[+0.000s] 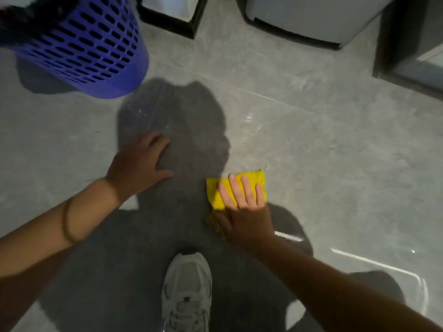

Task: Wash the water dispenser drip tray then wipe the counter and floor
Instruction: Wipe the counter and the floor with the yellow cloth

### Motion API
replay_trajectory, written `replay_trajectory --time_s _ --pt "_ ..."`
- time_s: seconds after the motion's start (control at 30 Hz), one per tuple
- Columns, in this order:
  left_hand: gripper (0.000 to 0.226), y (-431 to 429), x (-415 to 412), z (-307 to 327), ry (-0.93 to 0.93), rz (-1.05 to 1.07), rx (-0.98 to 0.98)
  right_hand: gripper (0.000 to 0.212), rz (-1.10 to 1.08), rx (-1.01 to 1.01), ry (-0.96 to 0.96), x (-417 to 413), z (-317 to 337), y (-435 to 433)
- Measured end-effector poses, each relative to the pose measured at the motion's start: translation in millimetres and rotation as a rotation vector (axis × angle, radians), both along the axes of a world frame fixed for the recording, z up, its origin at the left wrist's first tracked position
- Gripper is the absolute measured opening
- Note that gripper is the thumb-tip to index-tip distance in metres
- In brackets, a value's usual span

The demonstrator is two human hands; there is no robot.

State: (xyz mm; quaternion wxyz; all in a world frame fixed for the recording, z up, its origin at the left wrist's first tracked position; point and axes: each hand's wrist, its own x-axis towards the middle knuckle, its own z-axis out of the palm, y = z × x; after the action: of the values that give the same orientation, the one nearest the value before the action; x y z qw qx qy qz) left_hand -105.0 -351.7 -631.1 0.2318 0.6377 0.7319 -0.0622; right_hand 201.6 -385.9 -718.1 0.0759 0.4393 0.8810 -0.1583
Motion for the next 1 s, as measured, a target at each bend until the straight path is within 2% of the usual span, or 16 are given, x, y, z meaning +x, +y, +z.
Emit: replay_trajectory --time_s 0.13,0.27,0.43,0.63,0.7,0.8,0.9,1.0 --pt "0.11 14 18 -3 -0.015 -0.002 -0.024 0.074 -0.179 -0.024 -0.112 84 1 -69" --pt "0.129 31 25 -3 0.002 -0.011 -0.106 0.08 -0.409 -0.081 -0.18 130 8 -49" --pt "0.132 47 31 0 0.022 -0.041 -0.187 0.082 -0.718 -0.002 -0.146 134 2 65" --pt "0.132 56 28 -7 0.089 -0.112 -0.217 0.086 -0.826 -0.007 -0.078 112 -5 233" --pt "0.133 59 27 -10 0.131 -0.144 -0.236 0.085 -0.803 -0.012 -0.084 79 -6 270" --pt "0.134 62 28 -10 0.176 -0.161 -0.281 0.08 -0.59 0.003 -0.085 17 -6 271" --pt "0.132 64 30 -3 0.153 -0.126 -0.287 0.077 -0.353 0.024 -0.044 -16 -2 216" --pt "0.122 71 38 1 0.154 -0.128 -0.251 0.074 -0.244 0.043 0.021 -9 -2 129"
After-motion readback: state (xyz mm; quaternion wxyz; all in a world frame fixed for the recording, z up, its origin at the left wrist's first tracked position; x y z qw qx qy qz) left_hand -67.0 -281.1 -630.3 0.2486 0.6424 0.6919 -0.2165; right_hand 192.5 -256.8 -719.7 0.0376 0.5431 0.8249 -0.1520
